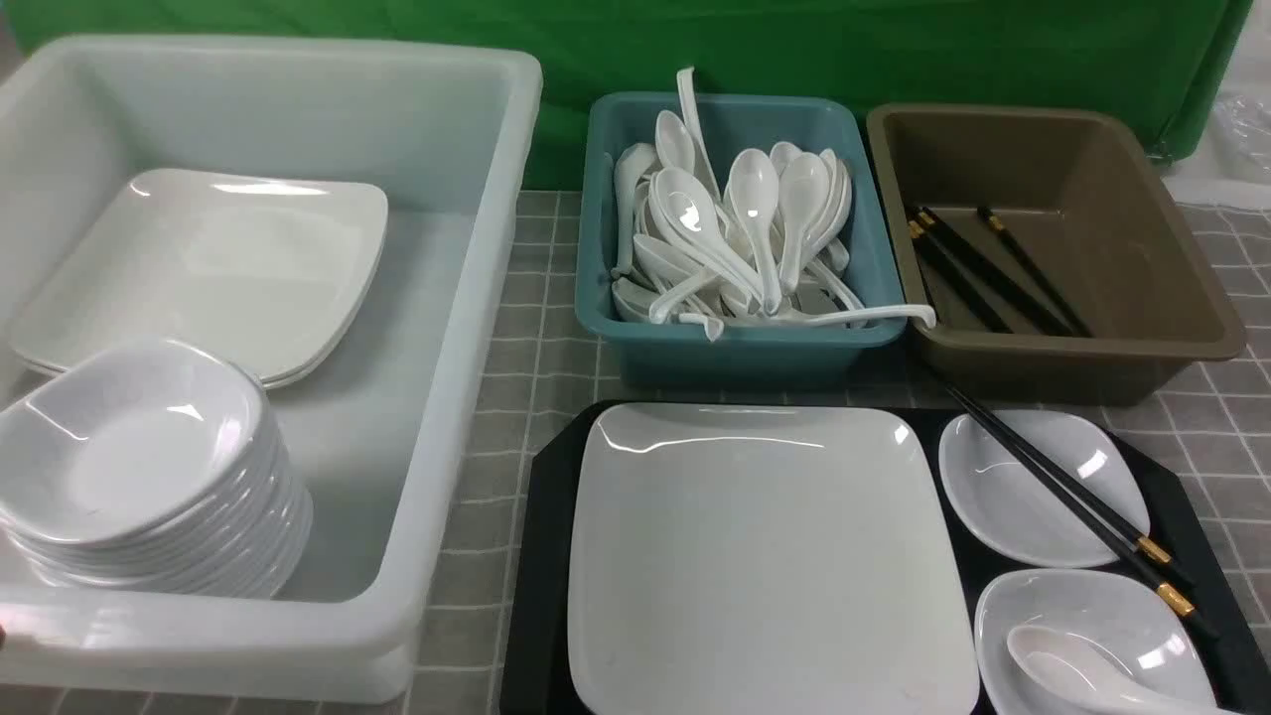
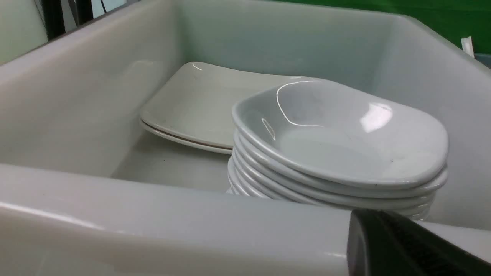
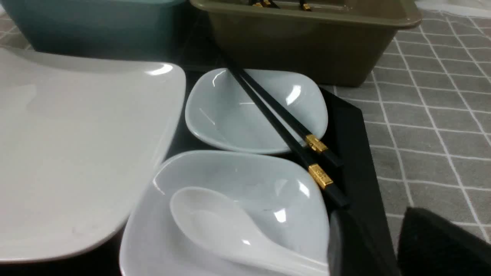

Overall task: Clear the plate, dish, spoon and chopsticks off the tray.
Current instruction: Use the right arm to grab a pair of chopsticks from the plate

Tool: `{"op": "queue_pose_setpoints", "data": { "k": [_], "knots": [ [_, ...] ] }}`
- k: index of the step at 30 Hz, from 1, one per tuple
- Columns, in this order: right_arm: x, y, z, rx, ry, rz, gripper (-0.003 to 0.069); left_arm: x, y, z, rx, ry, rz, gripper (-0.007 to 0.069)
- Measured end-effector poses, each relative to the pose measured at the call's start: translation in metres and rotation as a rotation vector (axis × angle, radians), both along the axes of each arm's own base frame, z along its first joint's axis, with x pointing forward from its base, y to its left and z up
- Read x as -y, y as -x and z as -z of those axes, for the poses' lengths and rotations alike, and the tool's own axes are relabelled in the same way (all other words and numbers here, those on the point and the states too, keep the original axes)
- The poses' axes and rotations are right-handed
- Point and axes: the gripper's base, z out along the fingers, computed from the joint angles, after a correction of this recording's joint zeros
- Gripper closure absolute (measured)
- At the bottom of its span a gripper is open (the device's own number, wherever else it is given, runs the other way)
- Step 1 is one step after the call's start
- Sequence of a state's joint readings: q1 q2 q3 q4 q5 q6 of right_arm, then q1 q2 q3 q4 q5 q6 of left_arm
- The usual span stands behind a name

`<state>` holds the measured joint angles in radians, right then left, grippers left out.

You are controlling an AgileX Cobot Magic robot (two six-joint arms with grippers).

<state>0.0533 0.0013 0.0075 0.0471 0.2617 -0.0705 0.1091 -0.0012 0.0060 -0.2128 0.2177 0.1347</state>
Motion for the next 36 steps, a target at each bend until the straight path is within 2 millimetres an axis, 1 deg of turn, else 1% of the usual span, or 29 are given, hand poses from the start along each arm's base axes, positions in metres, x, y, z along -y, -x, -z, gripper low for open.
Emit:
{"op": "queue_pose_setpoints", "data": {
  "k": [33, 34, 36],
  "knots": [
    [0.0000, 0.0000, 0.0000, 0.000, 0.000, 0.000, 0.0419, 0.0000, -0.0001, -0.0008, 0.008, -0.009, 0.001, 0.0613],
    [0.0000, 0.0000, 0.0000, 0.000, 0.000, 0.000, 0.0419, 0.0001, -0.0002, -0.0013, 0.018, 0.013, 0.000, 0.0613],
    [0.0000, 0.0000, 0.0000, 0.000, 0.000, 0.000, 0.0419, 0.0008, -0.0007, -0.0068, 0.089, 0.195, -0.009, 0.0608]
  ]
}}
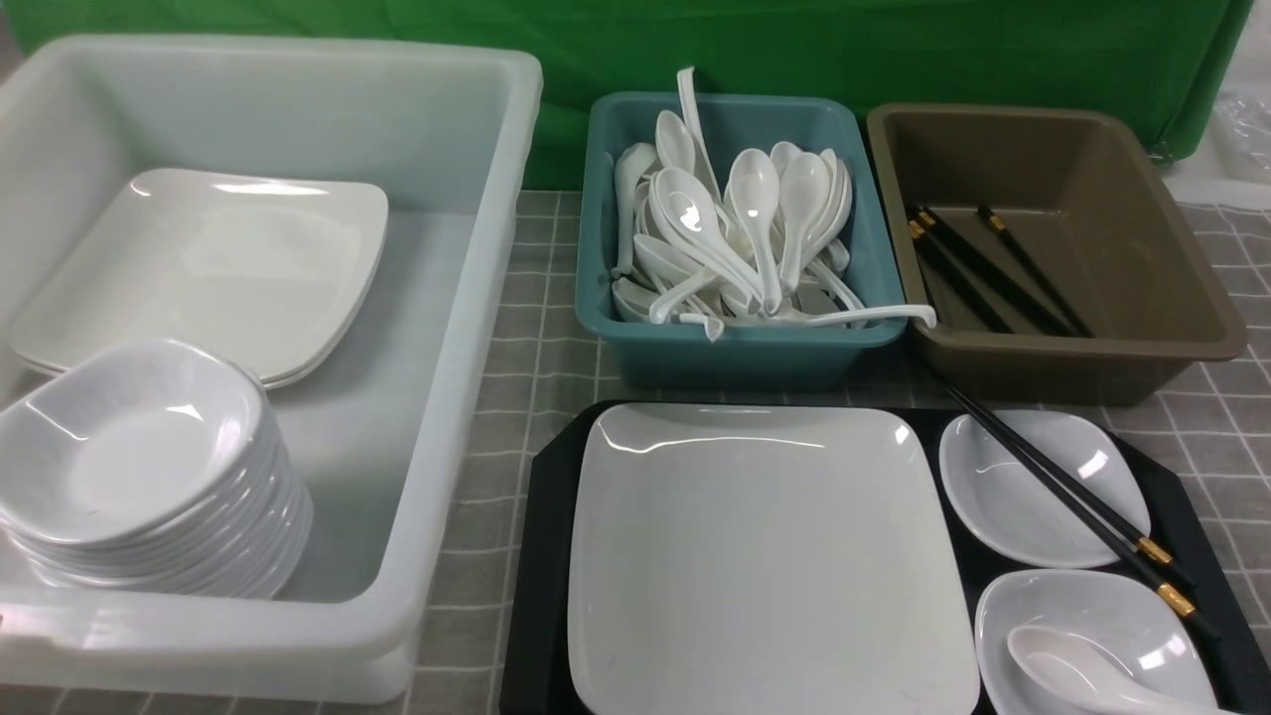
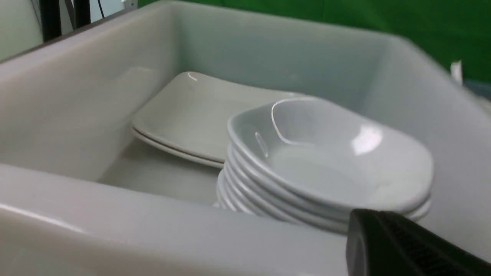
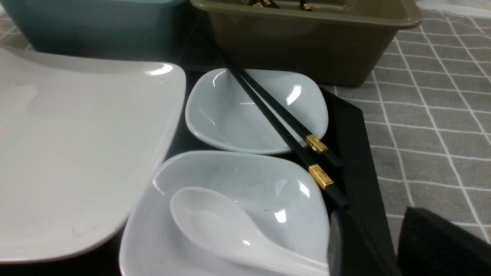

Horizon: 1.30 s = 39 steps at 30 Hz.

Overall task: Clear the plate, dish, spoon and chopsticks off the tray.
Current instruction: Use the right arm to grab a pair of chopsticks from the plate

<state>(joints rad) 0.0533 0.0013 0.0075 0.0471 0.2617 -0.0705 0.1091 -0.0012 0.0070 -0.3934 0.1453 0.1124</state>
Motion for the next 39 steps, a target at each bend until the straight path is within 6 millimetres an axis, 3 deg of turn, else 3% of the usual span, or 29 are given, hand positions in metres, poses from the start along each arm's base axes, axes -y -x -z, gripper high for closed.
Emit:
{"op": "queue_pose_setpoints", "data": {
  "k": [4, 10, 19, 20, 21, 25, 28, 31, 35, 36, 39],
  "knots": [
    [0.000, 0.000, 0.000, 0.000, 0.000, 0.000, 0.0419, -0.005, 0.001, -0.012, 0.156, 0.274, -0.051, 0.0608],
    [0.000, 0.000, 0.000, 0.000, 0.000, 0.000, 0.0419, -0.013, 0.003, -0.022, 0.292, 0.351, -0.120, 0.0608],
    [0.000, 0.000, 0.000, 0.000, 0.000, 0.000, 0.0419, -0.006, 0.002, -0.021, 0.205, 0.489, -0.046, 0.0605],
    [0.000, 0.000, 0.000, 0.000, 0.000, 0.000, 0.0419, -0.001, 0.004, -0.033, 0.184, 0.467, 0.000, 0.0605],
    [0.000, 0.000, 0.000, 0.000, 0.000, 0.000, 0.0419, 0.000, 0.004, -0.033, 0.174, 0.467, 0.005, 0.0605],
    [0.000, 0.000, 0.000, 0.000, 0.000, 0.000, 0.0419, 0.014, 0.011, -0.090, 0.103, 0.213, 0.142, 0.0605],
    [0.000, 0.000, 0.000, 0.000, 0.000, 0.000, 0.0419, 0.025, 0.002, -0.124, -0.040, 0.030, 0.280, 0.0605],
    [0.000, 0.000, 0.000, 0.000, 0.000, 0.000, 0.0419, 0.032, -0.014, -0.146, -0.139, -0.068, 0.406, 0.0605],
    [0.000, 0.000, 0.000, 0.000, 0.000, 0.000, 0.0419, 0.040, -0.035, -0.157, -0.236, -0.170, 0.517, 0.0605],
    [0.000, 0.000, 0.000, 0.000, 0.000, 0.000, 0.0419, 0.046, -0.051, -0.157, -0.288, -0.223, 0.568, 0.0605],
    [0.000, 0.000, 0.000, 0.000, 0.000, 0.000, 0.0419, 0.057, -0.072, -0.152, -0.338, -0.246, 0.620, 0.0605]
  ]
}}
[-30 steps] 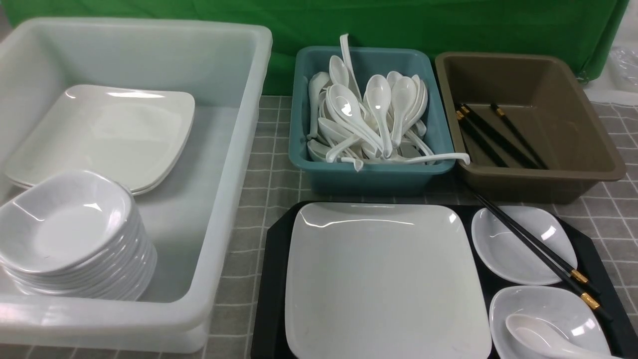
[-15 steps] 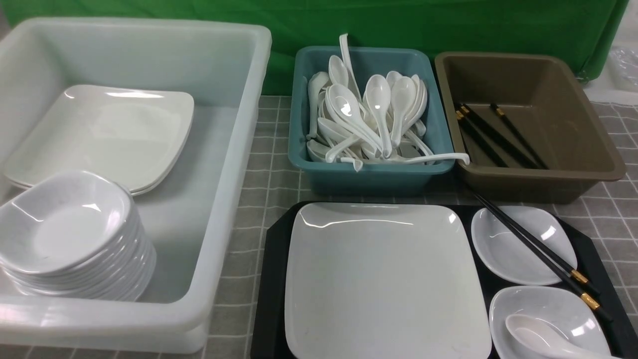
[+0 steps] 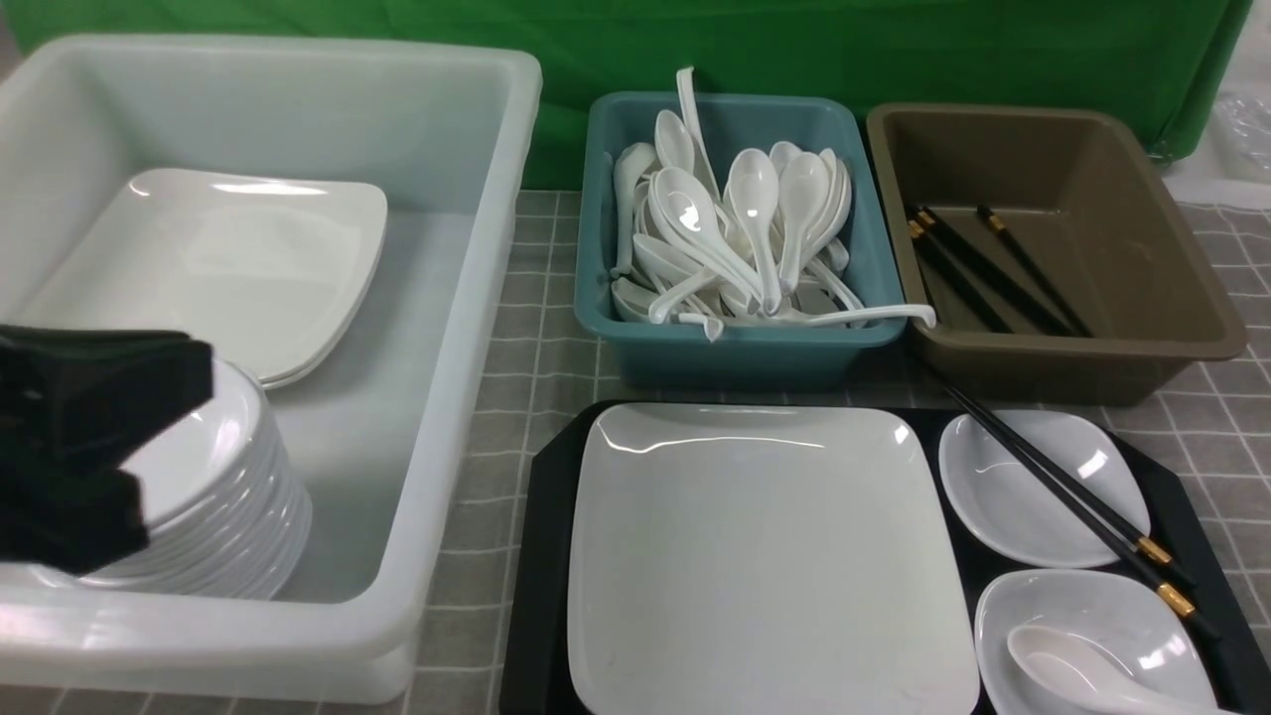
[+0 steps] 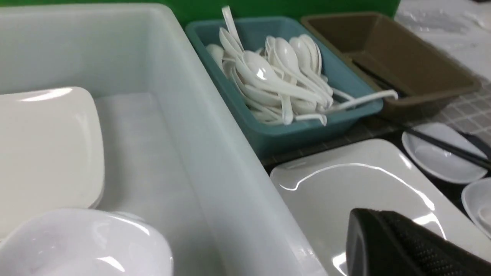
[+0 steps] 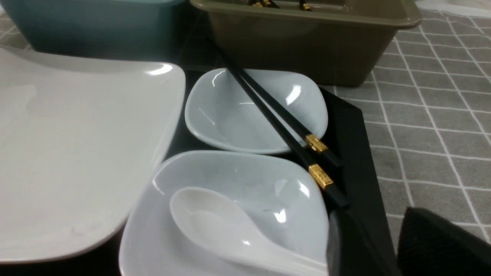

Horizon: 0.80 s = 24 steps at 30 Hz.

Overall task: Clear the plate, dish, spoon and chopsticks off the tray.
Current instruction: Use the right arm to grab a pair of chopsticks from the plate

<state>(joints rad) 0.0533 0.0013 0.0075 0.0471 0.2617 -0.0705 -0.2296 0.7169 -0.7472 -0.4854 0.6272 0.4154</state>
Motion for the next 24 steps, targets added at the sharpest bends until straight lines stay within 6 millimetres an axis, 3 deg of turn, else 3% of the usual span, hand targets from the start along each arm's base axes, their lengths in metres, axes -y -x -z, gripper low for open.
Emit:
{"op": "queue_pose_setpoints", "data": {
  "k": [8, 12, 18, 21, 24],
  "knots": [
    [0.000, 0.000, 0.000, 0.003, 0.000, 0.000, 0.0419, 0.014, -0.038, 0.015, -0.047, -0.003, -0.008, 0.0604],
    [-0.001, -0.002, -0.006, 0.066, -0.082, 0.016, 0.0419, 0.015, -0.040, 0.018, -0.061, -0.008, -0.005, 0.0604],
    [0.000, -0.005, -0.028, 0.267, -0.578, 0.096, 0.0419, 0.014, -0.016, 0.006, -0.001, -0.020, 0.083, 0.0604],
    [0.001, -0.005, -0.033, 0.309, -0.658, 0.097, 0.0419, 0.013, 0.000, -0.001, 0.027, 0.000, 0.121, 0.0604],
    [-0.003, -0.004, -0.040, 0.208, -0.637, 0.074, 0.0432, 0.011, 0.011, -0.007, 0.068, 0.012, 0.129, 0.0604]
  ]
}}
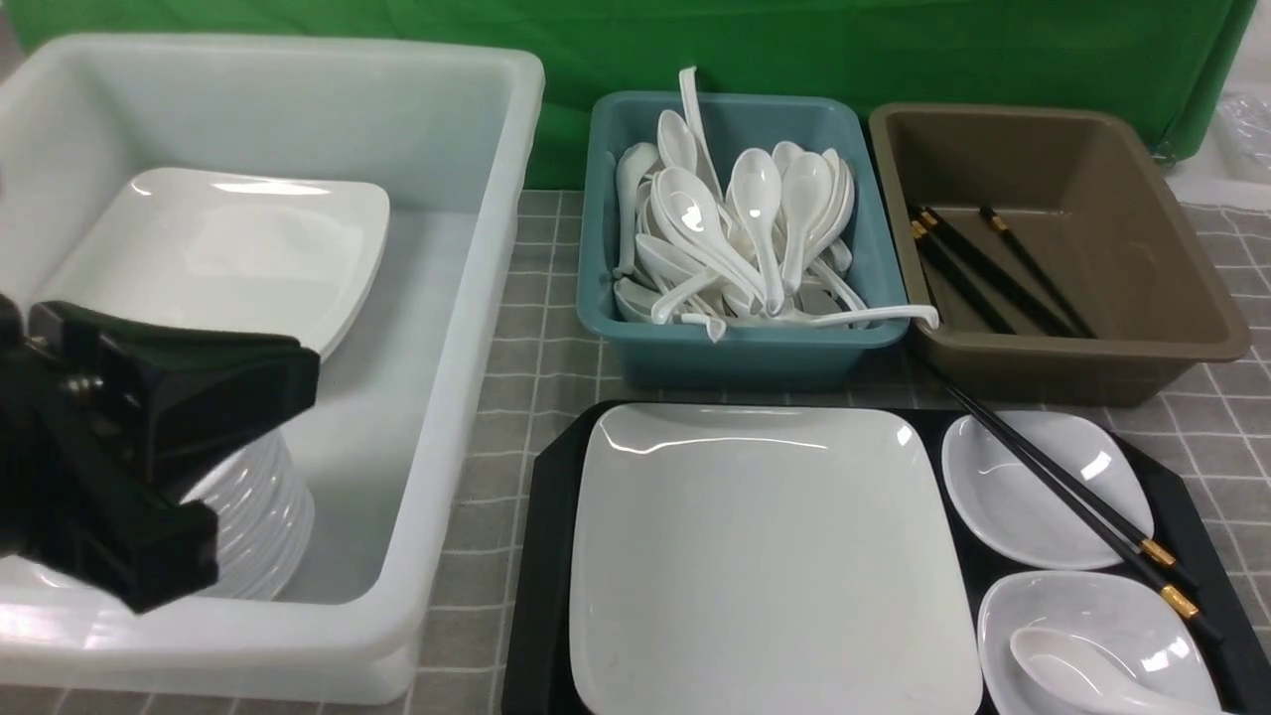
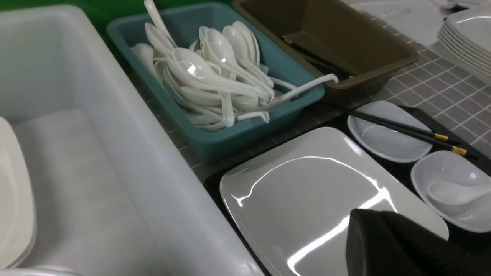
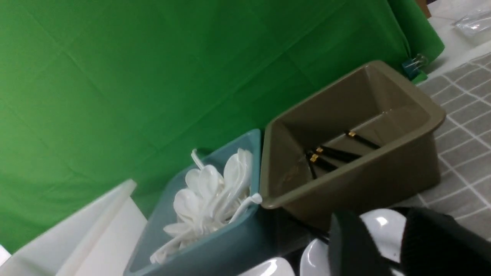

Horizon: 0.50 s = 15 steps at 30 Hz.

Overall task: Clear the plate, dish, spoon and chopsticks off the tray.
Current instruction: Use the right arm to grab a pair of chopsticks from the plate

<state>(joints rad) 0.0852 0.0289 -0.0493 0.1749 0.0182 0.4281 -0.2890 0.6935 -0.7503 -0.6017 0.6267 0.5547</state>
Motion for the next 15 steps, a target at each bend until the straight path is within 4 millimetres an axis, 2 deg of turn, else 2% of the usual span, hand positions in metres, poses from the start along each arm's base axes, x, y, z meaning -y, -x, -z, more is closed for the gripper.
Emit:
{"op": "queue_pose_setpoints", "data": {
  "k": [3, 6, 8, 9, 10, 11, 12, 15],
  "knots": [
    [-0.007, -0.002, -0.034, -0.085, 0.163, -0.106, 0.0444, -0.001, 0.003, -0.001, 0.010, 0.003, 0.001, 0.0604],
    [-0.019, -0.018, -0.077, -0.243, 0.395, -0.279, 0.0446, 0.000, 0.002, -0.001, 0.003, -0.001, 0.004, 0.0604],
    [-0.028, -0.039, -0.095, -0.389, 0.523, -0.387, 0.0444, 0.000, 0.002, 0.000, 0.007, -0.011, 0.011, 0.0604],
    [-0.030, -0.042, -0.097, -0.435, 0.550, -0.413, 0.0442, 0.000, 0.002, 0.000, 0.007, -0.014, 0.014, 0.0604],
    [-0.037, -0.062, -0.111, -0.543, 0.644, -0.474, 0.0428, 0.002, 0.004, 0.001, 0.008, -0.027, 0.036, 0.0604],
    [-0.038, -0.067, -0.109, -0.585, 0.656, -0.488, 0.0428, 0.002, 0.004, 0.001, 0.007, -0.029, 0.040, 0.0604],
    [-0.043, -0.089, -0.116, -0.683, 0.732, -0.521, 0.0403, 0.006, 0.007, 0.002, 0.007, -0.051, 0.092, 0.0604],
    [-0.052, -0.125, -0.110, -0.826, 0.816, -0.571, 0.0369, 0.013, 0.014, 0.004, 0.006, -0.083, 0.181, 0.0604]
  ]
}}
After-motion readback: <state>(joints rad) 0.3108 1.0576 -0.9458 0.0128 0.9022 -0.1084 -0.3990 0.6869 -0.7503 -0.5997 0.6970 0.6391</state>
